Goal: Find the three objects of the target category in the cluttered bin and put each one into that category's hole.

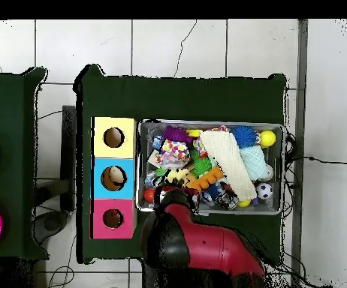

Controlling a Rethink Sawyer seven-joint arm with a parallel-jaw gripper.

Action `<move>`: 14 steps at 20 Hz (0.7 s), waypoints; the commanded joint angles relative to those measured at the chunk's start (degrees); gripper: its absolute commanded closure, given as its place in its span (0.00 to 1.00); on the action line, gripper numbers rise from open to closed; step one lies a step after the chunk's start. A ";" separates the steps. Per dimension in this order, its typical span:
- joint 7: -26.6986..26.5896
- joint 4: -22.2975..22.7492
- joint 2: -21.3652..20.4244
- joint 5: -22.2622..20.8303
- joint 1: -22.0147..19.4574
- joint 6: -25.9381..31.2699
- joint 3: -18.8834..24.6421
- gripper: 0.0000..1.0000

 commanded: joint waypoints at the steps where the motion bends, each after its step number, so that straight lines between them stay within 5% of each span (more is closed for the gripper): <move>1: 12.54 5.90 -7.90 5.46 2.82 8.96 -0.91 1.00; 11: 16.11 12.13 -9.29 12.31 5.66 4.69 2.17 1.00; 14: 16.13 12.60 -9.95 13.83 7.70 5.54 0.18 1.00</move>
